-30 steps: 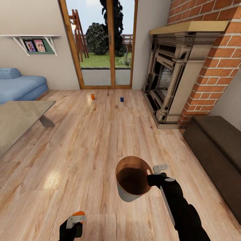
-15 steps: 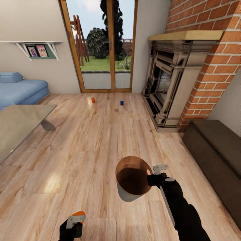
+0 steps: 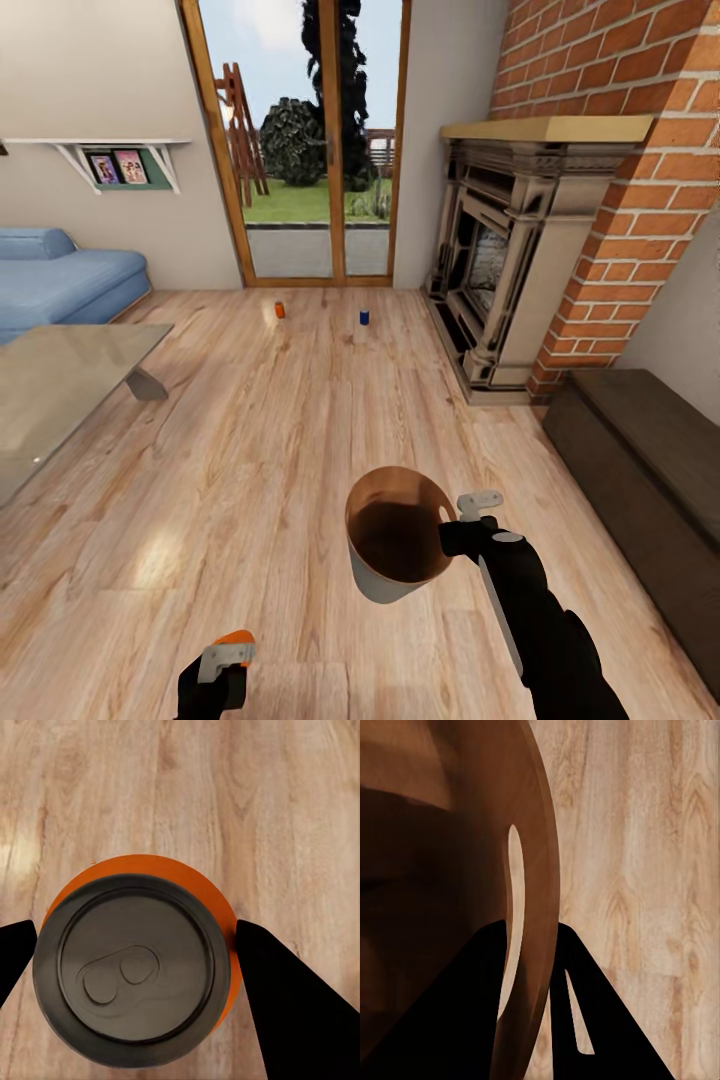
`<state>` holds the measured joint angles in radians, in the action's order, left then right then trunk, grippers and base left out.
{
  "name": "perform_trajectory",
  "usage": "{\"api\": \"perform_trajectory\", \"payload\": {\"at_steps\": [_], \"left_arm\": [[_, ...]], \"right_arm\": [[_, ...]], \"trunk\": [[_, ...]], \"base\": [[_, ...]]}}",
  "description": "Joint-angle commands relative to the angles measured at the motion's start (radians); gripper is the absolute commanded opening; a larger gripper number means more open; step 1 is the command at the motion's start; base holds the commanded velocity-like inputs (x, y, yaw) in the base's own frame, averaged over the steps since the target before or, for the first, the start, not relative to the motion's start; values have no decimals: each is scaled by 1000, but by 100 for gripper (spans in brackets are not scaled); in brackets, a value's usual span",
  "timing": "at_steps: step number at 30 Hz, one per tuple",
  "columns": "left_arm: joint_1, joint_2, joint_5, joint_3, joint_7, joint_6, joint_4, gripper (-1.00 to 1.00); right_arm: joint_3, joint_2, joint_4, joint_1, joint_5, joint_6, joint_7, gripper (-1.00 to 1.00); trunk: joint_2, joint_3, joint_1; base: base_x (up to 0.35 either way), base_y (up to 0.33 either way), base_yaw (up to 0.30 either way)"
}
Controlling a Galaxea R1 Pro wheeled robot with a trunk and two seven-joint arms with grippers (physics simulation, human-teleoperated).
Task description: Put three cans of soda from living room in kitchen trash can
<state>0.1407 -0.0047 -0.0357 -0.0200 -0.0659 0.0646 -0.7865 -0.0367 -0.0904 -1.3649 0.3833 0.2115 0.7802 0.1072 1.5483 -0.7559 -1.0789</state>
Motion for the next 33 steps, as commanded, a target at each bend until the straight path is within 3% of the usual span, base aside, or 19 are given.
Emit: {"api": "perform_trajectory", "payload": {"at_steps": [1,17,33], "left_arm": [[0,0,2,0,0,0,0,-100],[0,0,2,0,0,0,0,-100],[0,1,-1,-1,5,3,-32,-100]], "right_arm": [[0,0,0,0,-14,1,3,-100],[0,0,0,0,-14,1,3,-100],[0,1,6,0,-15,-1,4,-100]], "trunk": [[-7,5,4],[-119,81,65],[-119,87,65]], "base": [[0,0,0],[0,0,0],[0,0,0]]}}
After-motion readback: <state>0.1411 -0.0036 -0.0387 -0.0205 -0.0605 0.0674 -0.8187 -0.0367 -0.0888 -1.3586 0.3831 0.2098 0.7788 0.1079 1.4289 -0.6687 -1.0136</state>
